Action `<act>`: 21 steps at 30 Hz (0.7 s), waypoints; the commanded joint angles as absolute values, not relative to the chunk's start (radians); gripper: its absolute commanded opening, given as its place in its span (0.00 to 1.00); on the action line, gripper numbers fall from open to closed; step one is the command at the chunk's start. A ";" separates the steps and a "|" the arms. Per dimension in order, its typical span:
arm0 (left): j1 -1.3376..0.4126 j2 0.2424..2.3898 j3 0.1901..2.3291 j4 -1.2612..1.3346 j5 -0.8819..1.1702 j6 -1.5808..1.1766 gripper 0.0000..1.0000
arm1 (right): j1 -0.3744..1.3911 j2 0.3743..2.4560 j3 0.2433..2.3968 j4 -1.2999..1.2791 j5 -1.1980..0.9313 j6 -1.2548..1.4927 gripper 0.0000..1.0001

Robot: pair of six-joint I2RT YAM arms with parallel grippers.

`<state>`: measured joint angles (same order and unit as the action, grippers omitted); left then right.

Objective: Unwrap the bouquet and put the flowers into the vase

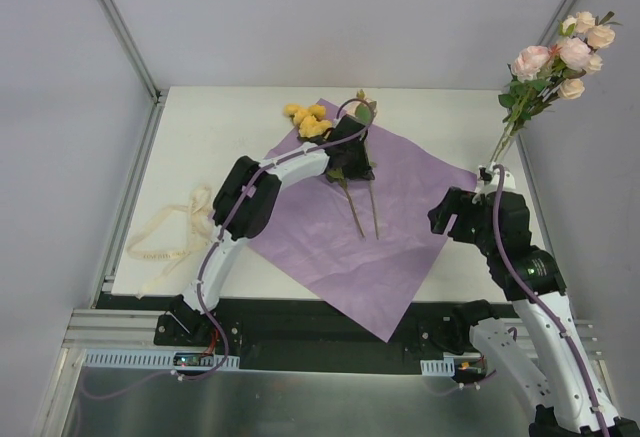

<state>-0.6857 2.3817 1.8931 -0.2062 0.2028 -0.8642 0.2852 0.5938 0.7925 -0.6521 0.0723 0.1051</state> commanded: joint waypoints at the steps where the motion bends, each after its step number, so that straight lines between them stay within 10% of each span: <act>1: -0.683 2.165 1.833 -0.181 0.224 -0.677 0.00 | 0.288 0.592 0.834 -0.657 0.075 0.115 0.79; 21: -0.672 1.577 1.416 -0.176 0.443 -0.407 0.00 | 0.288 0.865 0.845 -0.372 -0.290 0.491 0.81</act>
<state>-0.6849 1.5845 1.4857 -0.1619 0.4122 -0.4595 0.2855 0.8734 0.8906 -0.5385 -0.1932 0.2073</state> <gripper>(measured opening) 0.039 0.803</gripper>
